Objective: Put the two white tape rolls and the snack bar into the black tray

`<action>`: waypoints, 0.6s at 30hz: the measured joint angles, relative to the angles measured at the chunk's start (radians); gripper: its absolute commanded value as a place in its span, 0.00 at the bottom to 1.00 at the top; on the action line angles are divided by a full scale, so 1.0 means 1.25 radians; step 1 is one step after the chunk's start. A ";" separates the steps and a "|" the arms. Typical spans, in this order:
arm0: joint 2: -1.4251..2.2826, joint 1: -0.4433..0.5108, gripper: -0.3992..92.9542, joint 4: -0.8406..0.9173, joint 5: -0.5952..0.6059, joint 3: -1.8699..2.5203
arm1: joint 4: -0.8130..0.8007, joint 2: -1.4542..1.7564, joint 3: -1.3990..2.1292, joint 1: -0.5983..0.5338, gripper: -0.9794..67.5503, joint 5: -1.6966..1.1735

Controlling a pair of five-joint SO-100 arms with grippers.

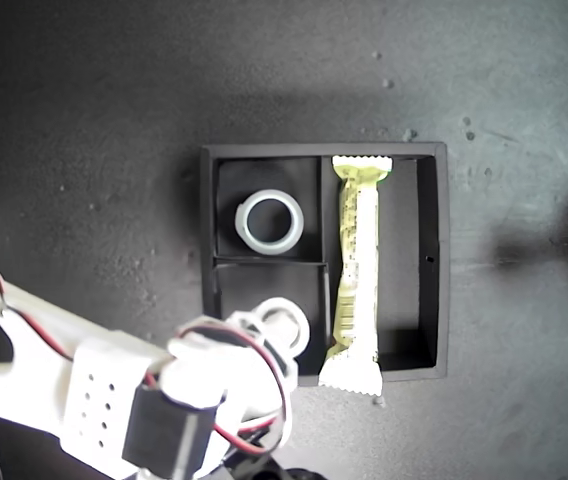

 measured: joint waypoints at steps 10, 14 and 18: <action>0.000 0.021 0.20 0.000 -0.010 0.007 | 0.000 0.000 0.000 0.000 0.08 0.000; 0.005 0.021 0.19 0.000 -0.005 0.010 | 0.000 0.000 0.000 0.000 0.08 0.000; 0.098 0.001 0.17 0.000 0.007 0.103 | 0.000 0.000 0.000 0.000 0.08 0.000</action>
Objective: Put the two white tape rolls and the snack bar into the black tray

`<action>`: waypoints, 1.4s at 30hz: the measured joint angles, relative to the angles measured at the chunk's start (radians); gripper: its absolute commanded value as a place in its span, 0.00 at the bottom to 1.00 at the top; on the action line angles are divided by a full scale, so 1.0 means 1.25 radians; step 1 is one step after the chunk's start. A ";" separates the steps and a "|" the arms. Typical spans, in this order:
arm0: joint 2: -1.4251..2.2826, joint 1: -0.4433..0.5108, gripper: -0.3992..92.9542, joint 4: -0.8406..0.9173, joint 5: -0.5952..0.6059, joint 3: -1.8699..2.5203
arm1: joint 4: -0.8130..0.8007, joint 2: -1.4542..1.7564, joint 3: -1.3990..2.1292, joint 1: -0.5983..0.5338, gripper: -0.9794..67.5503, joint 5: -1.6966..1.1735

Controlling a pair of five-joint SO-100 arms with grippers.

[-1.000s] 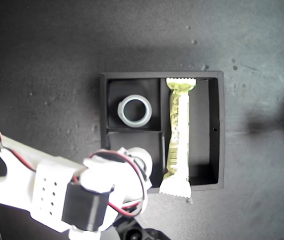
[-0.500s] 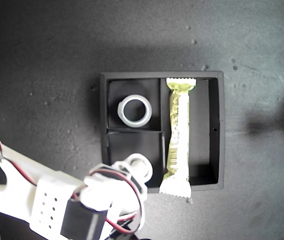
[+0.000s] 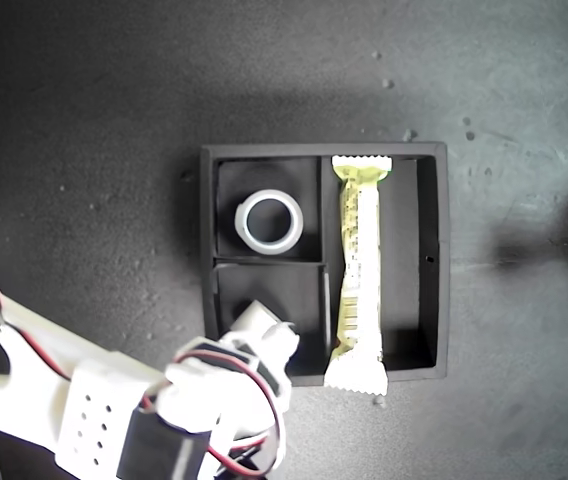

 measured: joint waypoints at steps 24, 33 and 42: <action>1.508 -0.266 0.01 -0.529 -0.125 1.842 | 0.000 0.000 0.000 0.000 0.08 0.000; 1.779 -0.280 0.01 -0.538 -0.172 2.089 | 0.000 0.000 0.000 0.000 0.08 0.000; 1.954 -0.260 0.01 -0.453 -0.253 2.177 | 0.000 0.000 0.000 0.000 0.08 0.000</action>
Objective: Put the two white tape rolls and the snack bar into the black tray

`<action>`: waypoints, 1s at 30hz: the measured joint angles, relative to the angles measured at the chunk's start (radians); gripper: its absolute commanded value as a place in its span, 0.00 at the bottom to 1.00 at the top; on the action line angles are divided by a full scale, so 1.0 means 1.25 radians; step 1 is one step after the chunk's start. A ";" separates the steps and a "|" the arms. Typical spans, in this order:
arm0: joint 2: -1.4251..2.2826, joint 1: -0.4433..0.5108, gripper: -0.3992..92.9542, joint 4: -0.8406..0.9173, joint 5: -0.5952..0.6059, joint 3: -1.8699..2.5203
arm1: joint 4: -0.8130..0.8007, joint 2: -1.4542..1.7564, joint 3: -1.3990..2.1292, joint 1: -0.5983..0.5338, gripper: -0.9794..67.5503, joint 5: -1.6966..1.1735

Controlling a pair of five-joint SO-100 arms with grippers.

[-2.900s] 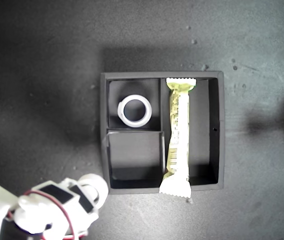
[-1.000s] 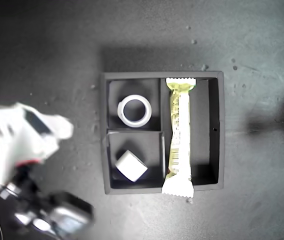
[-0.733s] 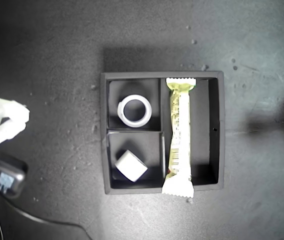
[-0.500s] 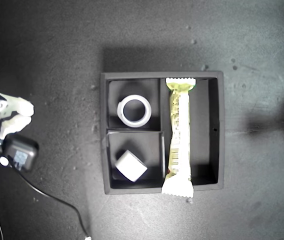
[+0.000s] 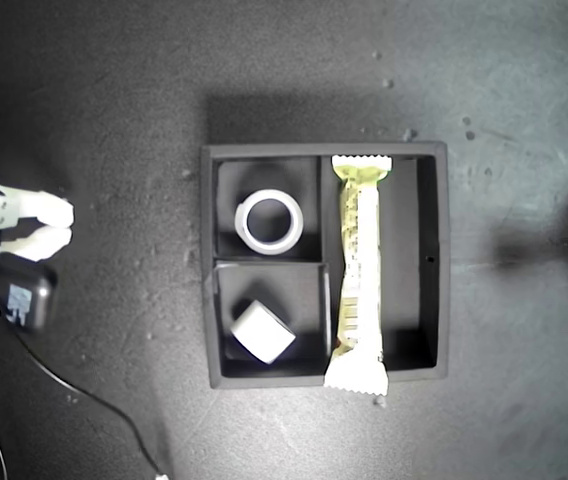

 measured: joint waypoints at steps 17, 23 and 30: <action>0.001 -0.047 0.01 0.087 0.022 0.000 | 0.000 0.000 0.000 0.000 0.08 0.000; 0.001 -0.047 0.01 0.087 0.026 0.000 | 0.000 0.000 0.000 0.000 0.08 0.000; 0.001 -0.047 0.01 0.087 0.026 0.000 | 0.000 0.000 0.000 0.000 0.08 0.000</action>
